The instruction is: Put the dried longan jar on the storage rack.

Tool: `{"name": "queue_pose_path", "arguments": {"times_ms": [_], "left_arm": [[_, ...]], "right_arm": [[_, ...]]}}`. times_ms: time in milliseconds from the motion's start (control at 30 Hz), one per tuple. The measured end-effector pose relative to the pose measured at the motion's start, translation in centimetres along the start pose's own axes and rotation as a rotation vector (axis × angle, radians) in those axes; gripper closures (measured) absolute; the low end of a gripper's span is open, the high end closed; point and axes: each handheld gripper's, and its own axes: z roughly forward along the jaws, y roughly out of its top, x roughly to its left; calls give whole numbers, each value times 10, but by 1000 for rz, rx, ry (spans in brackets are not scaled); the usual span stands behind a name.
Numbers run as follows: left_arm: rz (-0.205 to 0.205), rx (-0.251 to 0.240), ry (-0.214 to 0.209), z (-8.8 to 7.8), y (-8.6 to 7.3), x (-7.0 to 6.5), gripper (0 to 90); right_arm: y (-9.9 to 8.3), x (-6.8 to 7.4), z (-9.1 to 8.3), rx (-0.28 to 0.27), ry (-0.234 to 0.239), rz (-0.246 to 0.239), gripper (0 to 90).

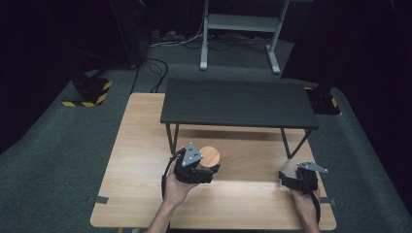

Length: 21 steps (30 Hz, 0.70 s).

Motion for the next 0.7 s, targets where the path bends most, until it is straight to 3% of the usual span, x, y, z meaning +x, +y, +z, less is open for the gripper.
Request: {"name": "queue_pose_path", "arguments": {"times_ms": [200,700], "left_arm": [[9,-21,-24,-6,23,7,246],[26,-31,-30,-15,71,18,247]], "right_arm": [[0,1,0,1,-2,-1,152],[0,1,0,2,-4,1,153]]}}
